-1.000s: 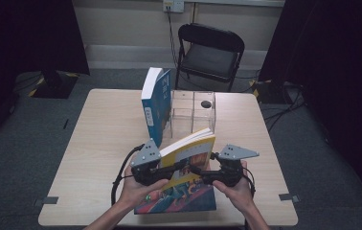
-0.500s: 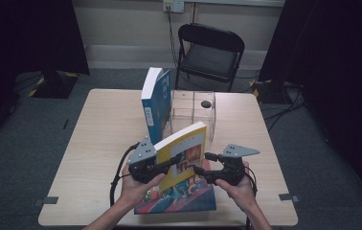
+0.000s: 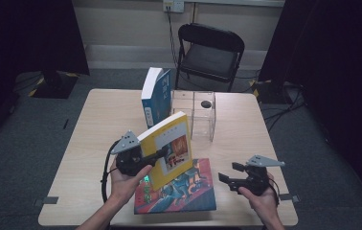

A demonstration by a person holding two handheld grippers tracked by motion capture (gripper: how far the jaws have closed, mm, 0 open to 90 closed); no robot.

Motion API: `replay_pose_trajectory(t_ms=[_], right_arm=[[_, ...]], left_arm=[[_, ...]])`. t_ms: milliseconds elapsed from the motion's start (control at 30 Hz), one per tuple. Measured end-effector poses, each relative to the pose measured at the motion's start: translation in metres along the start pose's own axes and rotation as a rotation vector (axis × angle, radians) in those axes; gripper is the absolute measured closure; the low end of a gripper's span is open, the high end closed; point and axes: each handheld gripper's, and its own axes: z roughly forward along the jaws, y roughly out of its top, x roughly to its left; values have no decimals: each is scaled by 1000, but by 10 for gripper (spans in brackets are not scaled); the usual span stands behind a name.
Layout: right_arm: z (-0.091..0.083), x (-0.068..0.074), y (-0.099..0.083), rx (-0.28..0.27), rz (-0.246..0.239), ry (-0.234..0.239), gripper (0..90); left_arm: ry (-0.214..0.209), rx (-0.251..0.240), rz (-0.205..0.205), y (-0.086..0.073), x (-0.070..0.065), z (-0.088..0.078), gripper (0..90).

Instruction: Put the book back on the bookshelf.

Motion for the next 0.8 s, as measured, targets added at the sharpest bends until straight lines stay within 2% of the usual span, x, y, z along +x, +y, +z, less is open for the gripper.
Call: replay_pose_trajectory(t_ms=[33,67,100,133,167,267,333,467,667,767,800], right_arm=[[-9,-12,-11,13,19,-67,218],[-11,-16,-14,18,25,-87,218],[-11,-16,-14,18,25,-87,218],[-13,-27,-23,33,46,-133,216],[-13,-27,-23,33,46,-133,216],[-10,-39,-31,68,56,-186,206],[1,-47,-34,107,62,-210,214],[7,-50,-35,133,76,-212,214],[17,-51,-42,186,53,-228,220],[18,-51,-42,184,44,-235,224],[18,-50,-43,182,38,-241,222]], left_arm=[[26,-5,-2,2,4,-3,758],[39,-9,-5,3,5,-4,758],[39,-9,-5,3,5,-4,758],[49,-14,2,5,7,-4,758],[59,-19,-3,6,7,-3,758],[82,-20,-6,12,8,5,758],[102,-16,11,17,7,12,758],[123,-17,19,23,6,23,758],[188,-15,20,35,13,44,758],[200,-16,17,38,16,49,758],[218,-17,26,40,18,55,758]])
